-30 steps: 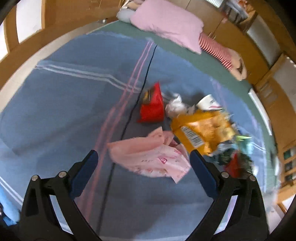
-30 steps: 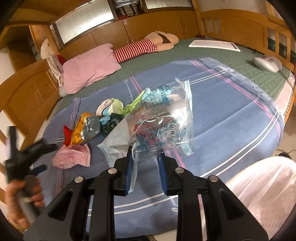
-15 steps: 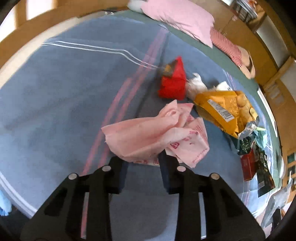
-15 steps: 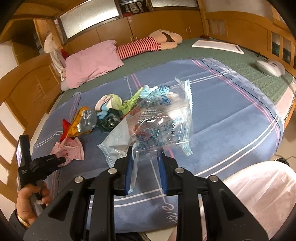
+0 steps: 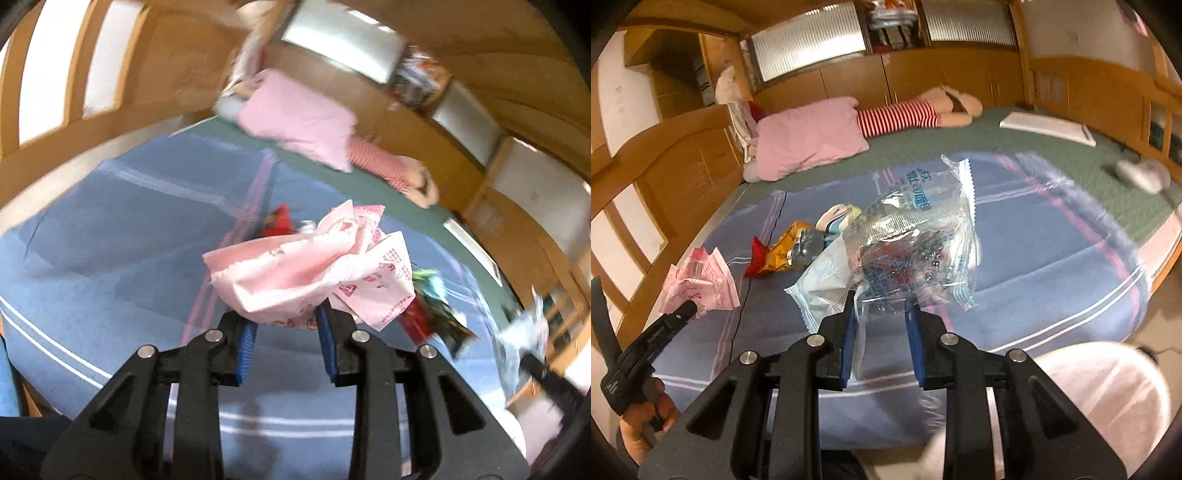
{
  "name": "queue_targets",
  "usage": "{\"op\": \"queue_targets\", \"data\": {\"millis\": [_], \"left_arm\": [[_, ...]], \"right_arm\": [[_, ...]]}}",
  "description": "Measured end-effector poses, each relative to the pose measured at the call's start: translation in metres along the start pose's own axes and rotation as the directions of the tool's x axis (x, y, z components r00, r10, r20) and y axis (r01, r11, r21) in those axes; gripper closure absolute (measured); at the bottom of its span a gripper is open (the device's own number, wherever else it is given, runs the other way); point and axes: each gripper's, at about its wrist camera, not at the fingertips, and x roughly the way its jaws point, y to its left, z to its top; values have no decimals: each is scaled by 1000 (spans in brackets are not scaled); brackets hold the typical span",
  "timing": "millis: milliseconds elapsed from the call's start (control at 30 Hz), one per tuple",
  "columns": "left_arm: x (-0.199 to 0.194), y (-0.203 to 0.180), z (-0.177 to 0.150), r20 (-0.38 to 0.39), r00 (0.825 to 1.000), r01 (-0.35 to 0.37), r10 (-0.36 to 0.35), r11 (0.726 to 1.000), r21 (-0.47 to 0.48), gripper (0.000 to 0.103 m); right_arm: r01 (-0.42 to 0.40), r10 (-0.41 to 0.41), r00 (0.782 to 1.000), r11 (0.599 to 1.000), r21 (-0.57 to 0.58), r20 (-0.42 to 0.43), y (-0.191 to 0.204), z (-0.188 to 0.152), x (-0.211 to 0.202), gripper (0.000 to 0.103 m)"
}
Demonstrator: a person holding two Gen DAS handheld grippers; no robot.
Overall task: Collect trash
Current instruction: 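Grasp the pink tissue with the left gripper while the right gripper holds the clear bag, then carry both items over the wastebasket and open both grippers to drop them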
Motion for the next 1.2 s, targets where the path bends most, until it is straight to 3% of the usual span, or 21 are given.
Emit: {"op": "queue_targets", "data": {"millis": [100,167,300,367,433,467,500,567,667,767,833,867,900,1000,1067,1133,1200], "left_arm": [[-15,-41,-17,-4,997,72,-72,994,79,72],[-29,-65,-28,-25,991,137,-135,982,133,72],[-46,-113,-53,-111,954,297,-279,931,214,72],[-44,-134,-67,-155,936,347,-317,906,242,72],[-43,-152,-81,-198,919,386,-341,881,273,72],[-42,-159,-89,-217,912,401,-349,870,288,72],[-42,-166,-95,-233,906,413,-354,860,300,72],[-40,-178,-108,-275,891,441,-362,835,329,72],[-38,-196,-128,-330,871,476,-364,791,384,72],[-34,-216,-148,-381,845,521,-375,736,432,68],[-35,-228,-164,-411,830,547,-378,695,467,52],[-37,-232,-171,-421,823,559,-381,674,483,28],[-39,-235,-174,-418,823,562,-384,657,502,13],[-43,-231,-164,-360,851,523,-381,662,536,9],[-39,-216,-146,-300,883,469,-361,700,538,8],[-27,-198,-118,-229,919,394,-321,754,526,8],[-11,-172,-80,-133,962,272,-237,823,499,6]], "right_arm": [[1,-1,999,1000,-25,-36,-30,-2,-25,77],[40,-44,996,997,-62,-73,-54,-9,-44,77],[141,-159,974,983,-122,-159,-91,-33,-69,76],[139,-170,948,982,-127,-270,-107,-53,-68,73],[125,-167,919,983,-138,-358,-113,-70,-63,44],[133,-183,904,979,-153,-387,-116,-78,-61,38],[170,-223,898,971,-169,-378,-121,-83,-62,31],[250,-287,898,957,-150,-334,-131,-80,-67,30],[407,-394,900,913,38,-186,-160,-58,-95,30],[435,-433,900,884,172,-54,-176,-46,-122,30],[416,-425,905,886,204,-2,-175,-38,-128,30],[409,-421,907,889,206,16,-173,-38,-129,30],[401,-415,909,893,206,27,-170,-37,-128,29],[373,-394,916,904,209,72,-161,-34,-125,23],[358,-391,912,907,224,123,-157,-34,-129,21],[345,-390,901,909,234,189,-151,-32,-136,5],[355,-398,887,912,204,234,-136,-28,-132,3]]}}
